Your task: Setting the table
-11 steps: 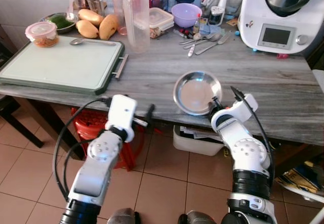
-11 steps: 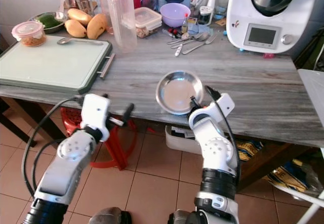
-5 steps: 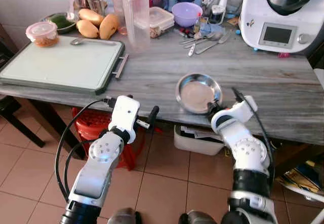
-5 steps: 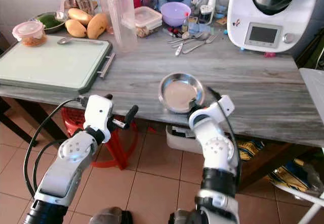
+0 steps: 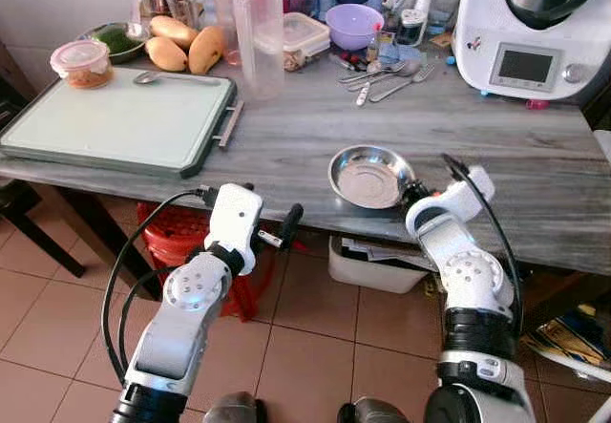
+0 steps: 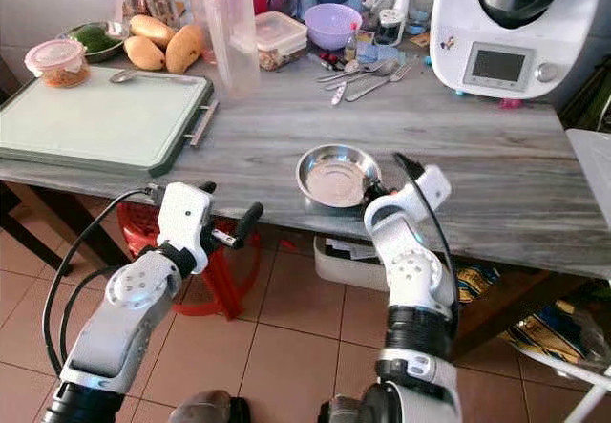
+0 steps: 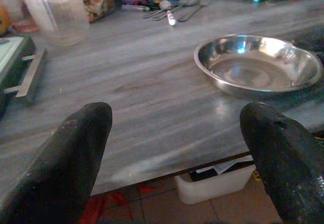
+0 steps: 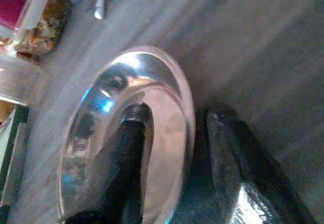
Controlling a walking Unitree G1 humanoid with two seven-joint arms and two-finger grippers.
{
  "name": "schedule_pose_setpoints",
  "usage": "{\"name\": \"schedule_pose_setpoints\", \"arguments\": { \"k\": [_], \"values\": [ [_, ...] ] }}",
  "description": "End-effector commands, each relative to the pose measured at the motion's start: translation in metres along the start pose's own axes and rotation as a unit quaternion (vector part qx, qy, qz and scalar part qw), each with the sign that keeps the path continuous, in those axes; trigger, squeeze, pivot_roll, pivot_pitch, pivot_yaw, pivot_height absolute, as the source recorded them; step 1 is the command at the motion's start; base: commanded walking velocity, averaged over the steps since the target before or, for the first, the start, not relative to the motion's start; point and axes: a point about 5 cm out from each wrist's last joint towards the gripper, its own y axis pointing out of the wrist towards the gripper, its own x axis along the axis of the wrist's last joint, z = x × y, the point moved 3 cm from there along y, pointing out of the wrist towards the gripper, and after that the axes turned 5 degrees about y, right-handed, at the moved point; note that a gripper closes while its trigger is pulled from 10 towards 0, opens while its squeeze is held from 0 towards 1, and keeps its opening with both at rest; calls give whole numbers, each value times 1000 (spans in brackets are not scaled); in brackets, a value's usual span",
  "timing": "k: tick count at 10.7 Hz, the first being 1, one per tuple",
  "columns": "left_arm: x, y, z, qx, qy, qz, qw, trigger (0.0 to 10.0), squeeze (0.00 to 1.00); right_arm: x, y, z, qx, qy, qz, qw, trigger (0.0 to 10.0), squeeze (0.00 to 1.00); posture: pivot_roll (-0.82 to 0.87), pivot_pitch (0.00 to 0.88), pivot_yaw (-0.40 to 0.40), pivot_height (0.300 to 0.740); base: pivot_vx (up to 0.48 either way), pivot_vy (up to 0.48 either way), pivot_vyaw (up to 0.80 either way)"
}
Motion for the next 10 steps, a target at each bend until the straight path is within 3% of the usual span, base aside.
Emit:
{"name": "schedule_pose_setpoints", "arguments": {
  "k": [1,3,4,5,6,8,9,10],
  "values": [
    [4,-2,1,-1,4,-5,1000,10000,0,7,-2,14,30,-43,-25,998,10000,1000,61,0,23,740,0,0,0],
    [5,-2,1,2,2,-10,1000,10000,0,20,-11,36,92,-152,-87,980,10000,1000,61,0,19,740,0,0,0],
    [7,-4,4,9,-5,-15,1000,10000,0,23,-20,48,120,-273,-133,945,10000,1000,61,0,19,740,0,0,0],
    [8,-7,7,20,-18,-21,999,10000,0,22,-28,54,137,-365,-168,905,10000,0,58,0,14,740,0,0,0],
    [5,-10,12,41,-37,-16,998,10000,0,21,-30,48,125,-417,-178,882,10000,0,57,0,9,740,0,0,0],
    [2,-14,29,100,-92,-12,991,10000,0,26,-43,23,107,-455,-180,866,10000,0,47,0,1,740,0,0,0],
    [7,-10,31,113,-91,-18,989,10000,0,35,-43,12,74,-466,-191,861,10000,0,37,0,-3,740,0,0,0],
    [12,-8,28,107,-88,-29,990,10000,0,38,-45,13,87,-397,-191,894,10000,753,38,0,-8,740,0,0,0]
  ]
}}
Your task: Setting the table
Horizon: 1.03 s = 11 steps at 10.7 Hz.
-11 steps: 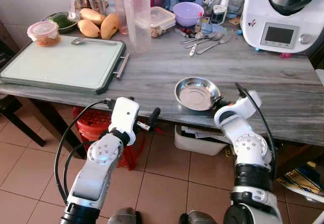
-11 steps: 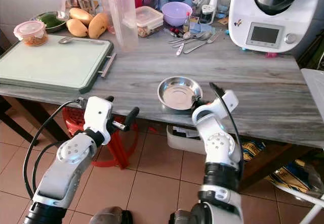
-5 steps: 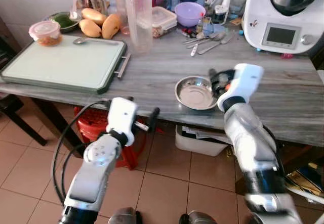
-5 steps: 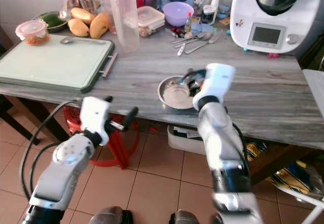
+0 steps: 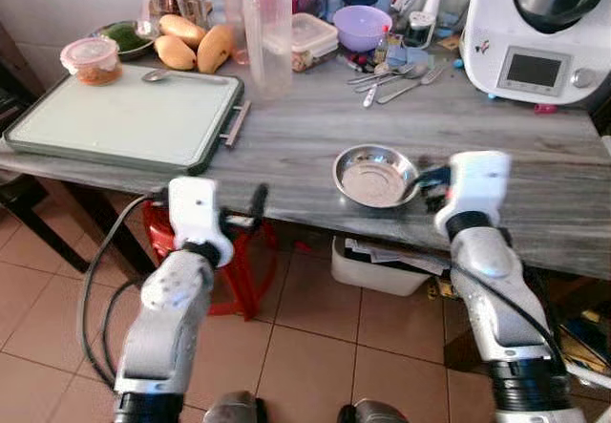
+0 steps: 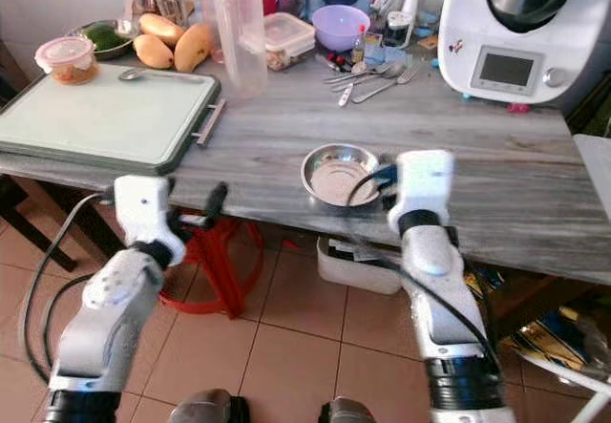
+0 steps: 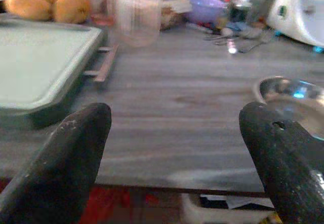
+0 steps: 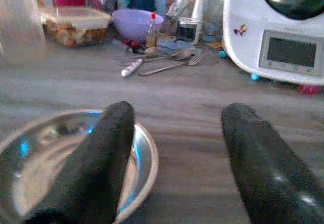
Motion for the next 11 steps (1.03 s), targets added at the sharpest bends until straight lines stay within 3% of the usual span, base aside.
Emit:
{"name": "schedule_pose_setpoints", "arguments": {
  "k": [1,2,3,6,9,11],
  "values": [
    [5,-1,2,1,18,-11,1000,10000,0,12,1,-2,-18,-52,-48,997,10000,965,40,0,-11,740,0,0,0],
    [3,-2,4,6,16,-5,1000,10000,0,5,0,-3,-41,-73,-29,996,10000,94,39,0,-11,740,0,0,0],
    [3,-1,4,10,14,-4,1000,10000,0,3,-7,19,62,17,-15,998,10000,0,40,0,-13,740,0,0,0],
    [2,0,3,8,22,2,1000,10000,0,-8,-11,20,45,19,2,999,10000,0,39,0,-10,740,0,0,0],
    [0,0,4,6,26,8,1000,10000,0,-6,-9,23,34,-2,-22,999,10000,0,38,0,-7,740,-290,0,0],
    [0,3,1,0,25,7,1000,10000,0,-3,-10,30,75,34,-17,996,10000,0,36,0,-7,740,-328,0,0]
  ]
}}
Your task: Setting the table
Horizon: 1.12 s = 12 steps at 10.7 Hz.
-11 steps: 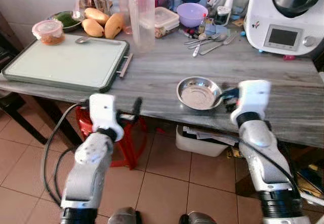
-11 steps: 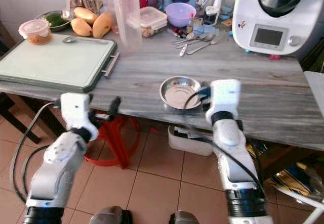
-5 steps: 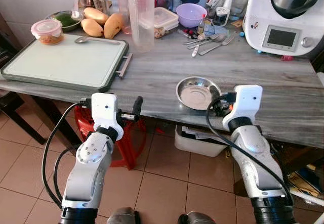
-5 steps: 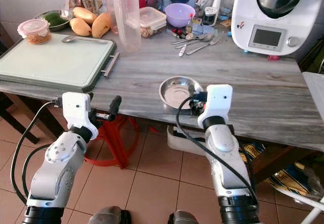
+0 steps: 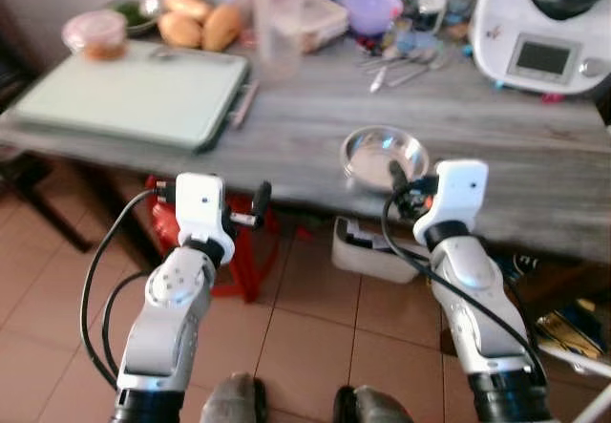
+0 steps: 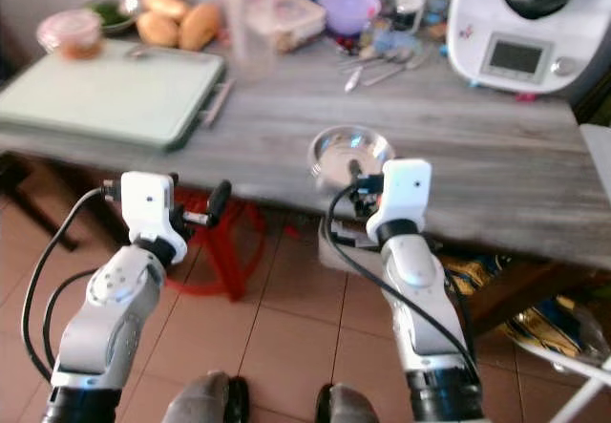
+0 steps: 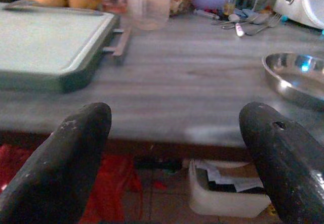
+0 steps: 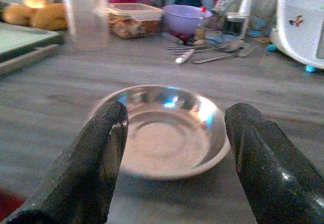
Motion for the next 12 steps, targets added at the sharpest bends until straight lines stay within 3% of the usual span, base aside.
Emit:
{"name": "schedule_pose_setpoints", "arguments": {
  "k": [1,7,12],
  "values": [
    [0,2,-2,-3,2,4,1000,10000,0,7,0,1,7,6,-15,1000,10000,0,37,0,-8,740,-356,0,0],
    [-2,2,-2,-5,7,6,1000,10000,0,7,2,1,4,14,-19,1000,10000,0,44,0,-6,740,-313,0,0],
    [3,-1,-13,-39,-1,-18,999,10000,0,2,6,2,8,11,-12,1000,10000,0,49,0,-12,740,0,0,-264]
  ]
}}
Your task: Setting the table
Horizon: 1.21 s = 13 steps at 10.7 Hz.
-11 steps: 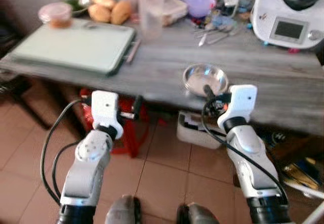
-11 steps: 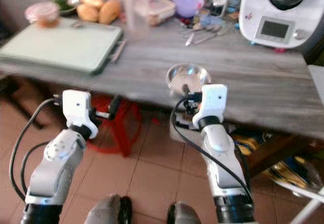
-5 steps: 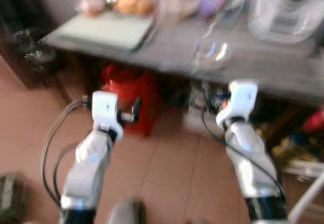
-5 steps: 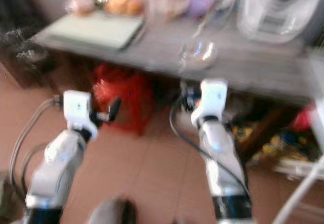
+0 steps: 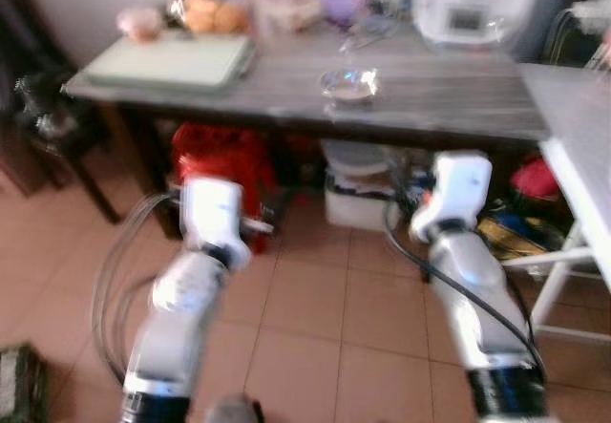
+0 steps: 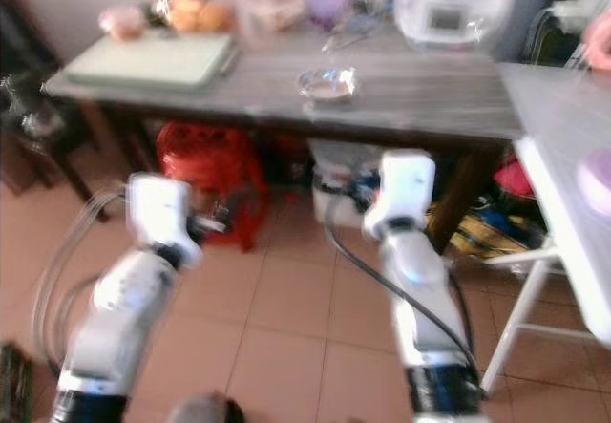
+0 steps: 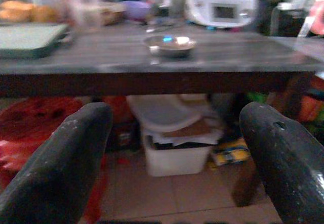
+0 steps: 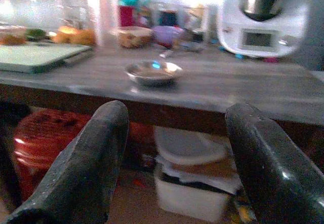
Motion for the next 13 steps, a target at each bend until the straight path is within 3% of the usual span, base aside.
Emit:
{"name": "schedule_pose_setpoints", "arguments": {
  "k": [1,8,13],
  "values": [
    [4,-2,7,8,8,-6,1000,10000,0,3,3,6,9,4,-6,1000,10000,0,49,0,-11,740,0,-360,0],
    [8,3,3,-4,9,-15,1000,10000,0,4,8,11,14,1,-9,1000,10000,0,52,0,-12,740,0,-394,0],
    [9,4,-1,-10,11,-19,1000,10000,0,2,8,10,11,-1,-8,1000,10000,0,47,0,-9,740,262,-359,0]
  ]
}}
